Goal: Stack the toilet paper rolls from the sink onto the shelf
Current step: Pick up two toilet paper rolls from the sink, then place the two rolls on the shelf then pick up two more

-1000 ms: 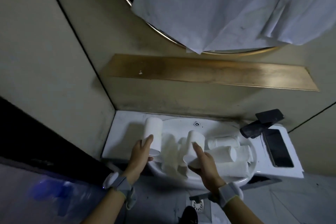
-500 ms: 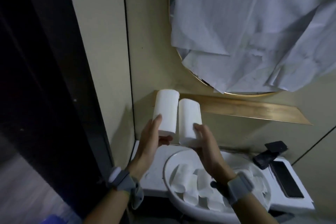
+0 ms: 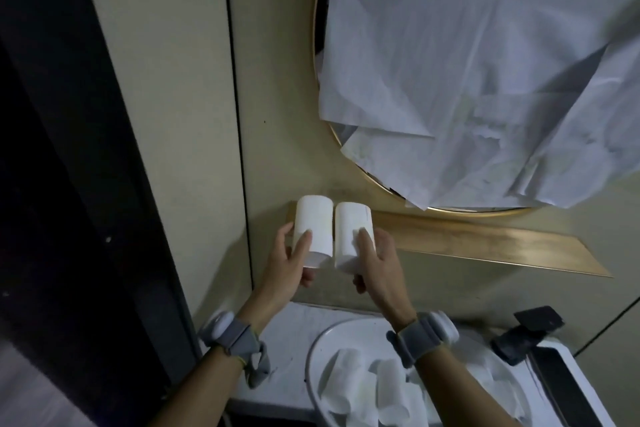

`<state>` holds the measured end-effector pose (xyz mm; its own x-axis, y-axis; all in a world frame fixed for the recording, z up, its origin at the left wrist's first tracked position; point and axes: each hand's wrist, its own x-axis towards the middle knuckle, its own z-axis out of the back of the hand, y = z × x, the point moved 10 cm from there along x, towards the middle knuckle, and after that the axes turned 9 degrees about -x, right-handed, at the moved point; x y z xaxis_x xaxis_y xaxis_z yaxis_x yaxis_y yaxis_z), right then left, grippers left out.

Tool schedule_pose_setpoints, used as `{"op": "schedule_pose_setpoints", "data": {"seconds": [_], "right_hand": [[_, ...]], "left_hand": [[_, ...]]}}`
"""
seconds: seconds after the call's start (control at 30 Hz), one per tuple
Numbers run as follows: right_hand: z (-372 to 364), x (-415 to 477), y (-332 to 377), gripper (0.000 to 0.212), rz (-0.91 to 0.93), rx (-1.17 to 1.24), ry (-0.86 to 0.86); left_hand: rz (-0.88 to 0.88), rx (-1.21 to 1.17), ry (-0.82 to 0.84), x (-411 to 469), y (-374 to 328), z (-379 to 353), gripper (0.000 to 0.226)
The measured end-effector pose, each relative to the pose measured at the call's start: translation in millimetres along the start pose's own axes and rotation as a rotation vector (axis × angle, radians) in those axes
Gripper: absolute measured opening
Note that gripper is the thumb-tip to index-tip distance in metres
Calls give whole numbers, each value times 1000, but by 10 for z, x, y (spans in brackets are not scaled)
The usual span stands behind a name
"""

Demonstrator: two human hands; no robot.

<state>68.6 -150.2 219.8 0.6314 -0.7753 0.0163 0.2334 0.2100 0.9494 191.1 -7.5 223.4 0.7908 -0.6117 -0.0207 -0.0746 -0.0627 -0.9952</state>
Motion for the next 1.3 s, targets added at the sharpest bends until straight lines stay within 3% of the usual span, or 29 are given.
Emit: {"op": "schedule_pose_setpoints", "data": {"seconds": [0.5,0.67,0.83,0.93,1.03,1.13,1.3], "right_hand": [[-33,146,194,46,35,-140,-23],[36,27,165,67,-8,-183,-59],[264,-244,21,74,-27,-202,-155],[465,-448,-194,66,-46,-286,-241],[558,-714,-711,60,-158,-363,-266],[539,-1011,-1363,58,-279,-445,-180],[550,-1337,-2129,55,-392,-499,-10]], "left_hand": [[-77,186,-68,175,-21,90,50],[-64,211,-70,127,22,166,62],[-61,97,-236,-118,191,440,86],[-63,-22,-336,-349,470,545,59],[59,102,-223,-472,1071,367,39],[183,271,-54,-608,1675,53,31],[308,465,161,-794,2279,-447,45]]}}
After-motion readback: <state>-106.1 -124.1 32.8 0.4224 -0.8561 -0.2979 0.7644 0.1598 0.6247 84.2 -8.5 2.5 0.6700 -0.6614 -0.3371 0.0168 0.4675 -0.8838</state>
